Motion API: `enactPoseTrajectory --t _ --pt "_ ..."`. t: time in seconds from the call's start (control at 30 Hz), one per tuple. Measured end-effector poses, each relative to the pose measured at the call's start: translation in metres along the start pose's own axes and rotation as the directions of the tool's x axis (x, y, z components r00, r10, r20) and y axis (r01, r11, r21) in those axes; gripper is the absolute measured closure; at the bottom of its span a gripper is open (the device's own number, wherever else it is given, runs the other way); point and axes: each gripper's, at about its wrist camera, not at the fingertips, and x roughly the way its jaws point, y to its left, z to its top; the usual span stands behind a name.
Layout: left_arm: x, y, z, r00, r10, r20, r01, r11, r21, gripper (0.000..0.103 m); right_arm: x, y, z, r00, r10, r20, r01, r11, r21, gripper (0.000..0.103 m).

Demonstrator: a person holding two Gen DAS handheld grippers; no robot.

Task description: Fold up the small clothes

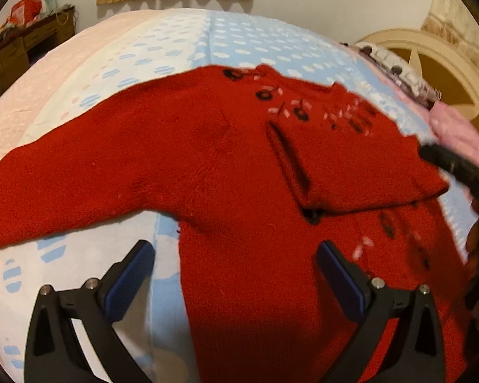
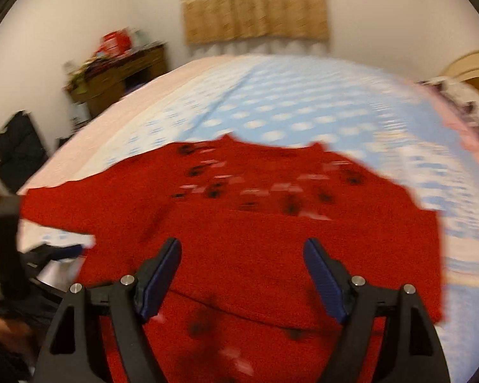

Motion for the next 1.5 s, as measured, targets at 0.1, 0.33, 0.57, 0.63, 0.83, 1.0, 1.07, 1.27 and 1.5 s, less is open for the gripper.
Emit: enactPoseTrajectory --t 0.1,0.33,0.57,0.63,0.83,1.0,1.07,1.27,1.5 --pt "-0.028 -0.007 0.010 0.996 -0.045 0.072 0.045 0.999 -0.005 0.000 -0.024 -0.021 -0.016 0.996 -0.080 0.039 0.080 0.997 0.002 0.024" --pt "-0.009 -0.054 0.043 0.996 -0.088 0.012 0.086 0.989 0.121 0.002 -0.049 -0.050 -0.041 0.979 -0.153 0.133 0.148 0.988 0.045 0.024" --pt "0.050 -0.062 0.048 0.993 -0.030 -0.118 0.043 0.994 0.105 0.035 -0.073 -0.065 -0.054 0.960 -0.156 0.232 0.134 0.985 0.109 0.023" --pt "0.050 -0.067 0.045 0.994 -0.014 -0.106 0.028 0.991 0.130 0.046 -0.078 -0.071 -0.056 0.955 -0.163 0.247 0.134 0.983 0.129 0.023" --pt "0.017 -0.073 0.051 1.000 -0.026 -0.012 0.028 0.978 0.208 0.093 -0.080 -0.083 -0.059 0.953 -0.171 0.250 0.125 0.974 0.189 0.023" --pt "-0.024 -0.062 0.060 0.995 -0.033 0.092 0.011 0.974 0.227 0.093 -0.080 -0.087 -0.060 0.953 -0.174 0.247 0.124 0.970 0.208 0.023" --pt "-0.034 -0.050 0.061 0.994 -0.025 0.110 0.000 0.976 0.217 0.093 -0.079 -0.087 -0.060 0.953 -0.178 0.245 0.127 0.969 0.211 0.023" --pt "-0.015 -0.015 0.059 0.995 0.017 0.094 -0.030 0.990 0.139 0.093 -0.077 -0.087 -0.061 0.954 -0.186 0.233 0.136 0.967 0.213 0.023" --pt "0.016 -0.012 0.037 1.000 0.020 0.024 -0.023 0.993 0.119 0.093 -0.067 -0.087 -0.061 0.963 -0.187 0.195 0.146 0.967 0.207 0.023"
